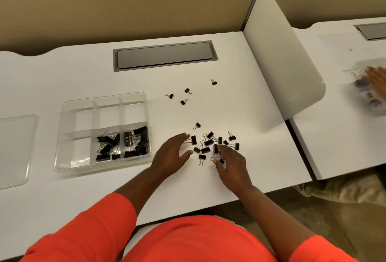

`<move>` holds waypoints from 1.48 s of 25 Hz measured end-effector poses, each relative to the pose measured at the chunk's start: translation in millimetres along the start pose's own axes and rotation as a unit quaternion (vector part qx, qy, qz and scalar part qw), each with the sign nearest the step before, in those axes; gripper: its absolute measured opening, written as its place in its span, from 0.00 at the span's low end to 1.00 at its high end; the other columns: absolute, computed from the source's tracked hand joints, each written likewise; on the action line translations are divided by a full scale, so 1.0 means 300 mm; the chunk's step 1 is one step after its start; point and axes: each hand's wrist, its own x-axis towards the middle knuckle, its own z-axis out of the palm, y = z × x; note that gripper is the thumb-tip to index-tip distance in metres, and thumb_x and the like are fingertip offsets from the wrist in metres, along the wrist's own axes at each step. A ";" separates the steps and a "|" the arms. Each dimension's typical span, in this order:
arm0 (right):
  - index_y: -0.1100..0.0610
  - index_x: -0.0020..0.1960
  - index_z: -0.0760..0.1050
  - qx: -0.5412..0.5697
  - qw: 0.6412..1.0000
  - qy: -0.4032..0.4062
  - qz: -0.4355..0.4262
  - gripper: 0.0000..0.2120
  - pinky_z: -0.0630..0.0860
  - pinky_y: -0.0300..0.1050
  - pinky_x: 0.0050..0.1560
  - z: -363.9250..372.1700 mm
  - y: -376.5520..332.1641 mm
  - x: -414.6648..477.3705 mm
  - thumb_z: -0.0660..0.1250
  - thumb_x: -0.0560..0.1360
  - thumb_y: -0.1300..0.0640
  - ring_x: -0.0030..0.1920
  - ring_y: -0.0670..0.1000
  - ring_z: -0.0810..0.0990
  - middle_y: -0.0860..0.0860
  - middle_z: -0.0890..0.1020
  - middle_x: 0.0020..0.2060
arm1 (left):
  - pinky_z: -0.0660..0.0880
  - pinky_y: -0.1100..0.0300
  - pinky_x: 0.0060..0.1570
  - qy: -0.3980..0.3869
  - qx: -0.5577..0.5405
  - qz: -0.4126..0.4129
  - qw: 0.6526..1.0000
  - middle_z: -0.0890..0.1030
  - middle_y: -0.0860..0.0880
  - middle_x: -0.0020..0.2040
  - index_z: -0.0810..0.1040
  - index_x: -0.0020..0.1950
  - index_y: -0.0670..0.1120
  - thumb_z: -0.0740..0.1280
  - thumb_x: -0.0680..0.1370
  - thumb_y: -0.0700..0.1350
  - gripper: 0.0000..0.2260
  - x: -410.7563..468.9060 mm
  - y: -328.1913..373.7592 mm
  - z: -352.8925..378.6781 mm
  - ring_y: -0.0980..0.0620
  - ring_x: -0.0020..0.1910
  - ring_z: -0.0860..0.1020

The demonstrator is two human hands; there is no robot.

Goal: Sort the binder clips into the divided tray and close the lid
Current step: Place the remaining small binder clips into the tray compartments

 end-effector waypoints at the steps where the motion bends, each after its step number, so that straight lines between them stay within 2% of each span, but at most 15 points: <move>1: 0.52 0.72 0.71 -0.004 1.000 -0.007 0.000 0.23 0.60 0.41 0.69 -0.008 0.023 0.007 0.69 0.78 0.52 0.69 0.51 0.73 0.49 0.78 0.67 | 0.63 0.60 0.69 -0.004 0.004 -0.008 1.000 0.71 0.55 0.72 0.70 0.73 0.54 0.69 0.77 0.54 0.25 0.015 0.004 0.015 0.55 0.71 0.69; 6: 0.52 0.72 0.71 0.013 0.999 -0.037 -0.014 0.23 0.58 0.42 0.70 -0.028 0.102 0.048 0.70 0.78 0.55 0.70 0.51 0.71 0.49 0.77 0.68 | 0.69 0.53 0.67 0.005 -0.001 -0.055 0.998 0.76 0.53 0.68 0.72 0.71 0.53 0.71 0.76 0.51 0.24 0.086 0.029 0.094 0.52 0.66 0.73; 14: 0.51 0.70 0.74 0.020 0.997 -0.056 -0.053 0.22 0.56 0.43 0.69 -0.010 0.111 0.118 0.71 0.77 0.56 0.67 0.49 0.71 0.48 0.79 0.65 | 0.68 0.52 0.61 -0.001 0.075 -0.082 0.994 0.76 0.51 0.65 0.73 0.70 0.49 0.72 0.74 0.52 0.25 0.151 0.046 0.149 0.47 0.64 0.71; 19: 0.52 0.69 0.75 0.003 0.996 -0.054 -0.066 0.22 0.54 0.41 0.66 0.001 0.090 0.142 0.72 0.76 0.58 0.65 0.50 0.72 0.48 0.80 0.62 | 0.70 0.53 0.59 0.008 0.054 -0.098 0.994 0.77 0.49 0.61 0.76 0.66 0.47 0.73 0.74 0.51 0.22 0.170 0.048 0.150 0.47 0.61 0.71; 22: 0.52 0.68 0.76 -0.021 0.996 -0.050 -0.076 0.21 0.57 0.45 0.66 0.009 0.083 0.151 0.72 0.75 0.59 0.64 0.52 0.74 0.48 0.81 0.60 | 0.71 0.55 0.57 0.006 0.047 -0.103 0.994 0.77 0.49 0.58 0.79 0.62 0.46 0.73 0.74 0.50 0.18 0.184 0.049 0.141 0.48 0.58 0.72; 25: 0.52 0.66 0.77 -0.014 0.997 -0.034 -0.073 0.20 0.57 0.45 0.66 0.001 0.068 0.150 0.72 0.75 0.58 0.63 0.49 0.73 0.47 0.82 0.58 | 0.70 0.57 0.53 0.007 0.037 -0.098 0.994 0.78 0.49 0.54 0.79 0.59 0.46 0.73 0.73 0.51 0.17 0.187 0.049 0.128 0.48 0.56 0.73; 28: 0.53 0.66 0.77 0.025 0.998 -0.016 -0.058 0.18 0.60 0.46 0.67 -0.015 0.044 0.147 0.69 0.77 0.61 0.60 0.44 0.70 0.47 0.81 0.58 | 0.69 0.60 0.52 0.018 0.010 -0.107 0.994 0.79 0.51 0.55 0.78 0.60 0.48 0.73 0.73 0.53 0.18 0.169 0.059 0.103 0.51 0.55 0.75; 30: 0.53 0.65 0.76 0.060 0.997 -0.005 -0.054 0.16 0.64 0.47 0.67 -0.022 0.023 0.146 0.66 0.78 0.61 0.60 0.44 0.73 0.46 0.80 0.58 | 0.71 0.60 0.51 0.023 -0.008 -0.104 0.994 0.80 0.52 0.56 0.77 0.61 0.50 0.73 0.73 0.54 0.19 0.152 0.069 0.077 0.53 0.54 0.77; 34: 0.50 0.65 0.75 0.118 0.992 0.000 -0.048 0.14 0.71 0.48 0.63 -0.012 -0.040 0.167 0.65 0.80 0.57 0.59 0.43 0.76 0.41 0.77 0.58 | 0.70 0.64 0.49 0.040 -0.019 -0.071 0.996 0.81 0.55 0.54 0.78 0.59 0.52 0.72 0.74 0.55 0.16 0.116 0.087 0.009 0.55 0.51 0.78; 37: 0.48 0.64 0.75 0.127 0.990 -0.007 -0.061 0.14 0.75 0.52 0.59 0.010 -0.139 0.194 0.67 0.79 0.55 0.57 0.48 0.78 0.40 0.77 0.56 | 0.72 0.61 0.50 0.063 -0.021 -0.053 0.996 0.82 0.56 0.54 0.79 0.59 0.52 0.72 0.74 0.56 0.16 0.088 0.069 -0.076 0.56 0.51 0.79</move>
